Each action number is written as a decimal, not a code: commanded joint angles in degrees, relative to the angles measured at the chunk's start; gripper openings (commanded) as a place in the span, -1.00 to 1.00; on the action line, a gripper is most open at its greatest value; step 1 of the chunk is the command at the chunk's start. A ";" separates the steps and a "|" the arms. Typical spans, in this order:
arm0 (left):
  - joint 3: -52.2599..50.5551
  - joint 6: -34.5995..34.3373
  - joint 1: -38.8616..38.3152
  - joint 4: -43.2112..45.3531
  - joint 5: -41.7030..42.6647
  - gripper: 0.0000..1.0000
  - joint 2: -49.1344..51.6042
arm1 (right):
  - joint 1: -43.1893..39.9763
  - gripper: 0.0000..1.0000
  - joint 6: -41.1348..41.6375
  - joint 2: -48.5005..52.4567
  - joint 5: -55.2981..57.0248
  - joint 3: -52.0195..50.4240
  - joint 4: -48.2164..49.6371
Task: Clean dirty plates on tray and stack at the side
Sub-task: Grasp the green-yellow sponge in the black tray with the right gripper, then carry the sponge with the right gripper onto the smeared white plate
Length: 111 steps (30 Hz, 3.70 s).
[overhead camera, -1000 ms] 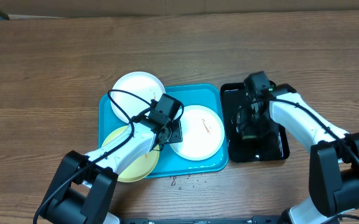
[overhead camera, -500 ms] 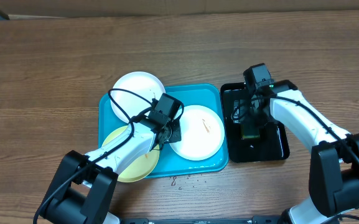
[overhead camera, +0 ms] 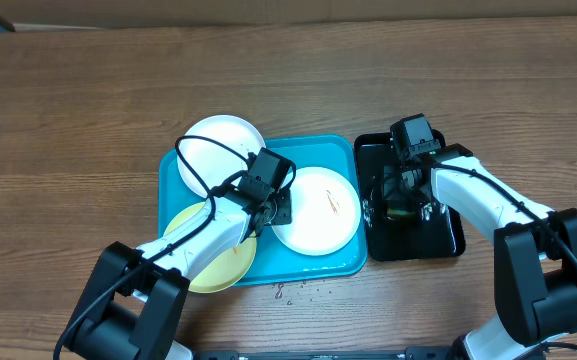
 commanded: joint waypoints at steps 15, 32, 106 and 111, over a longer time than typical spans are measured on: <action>-0.07 0.59 -0.02 -1.14 -0.96 -0.59 0.44 | -0.04 0.37 0.11 0.15 0.24 0.07 -7.89; -0.07 -0.83 -0.02 -1.25 -1.16 -0.79 0.44 | -0.04 -0.24 0.50 0.13 -4.13 -2.51 -6.51; 0.81 -3.85 0.42 -3.85 -2.45 -0.86 0.44 | 17.64 0.68 0.68 1.38 -5.95 9.07 -9.68; 0.81 -3.82 0.42 -3.91 -2.43 -0.84 0.44 | 17.64 0.40 0.52 1.38 -3.52 9.05 -9.33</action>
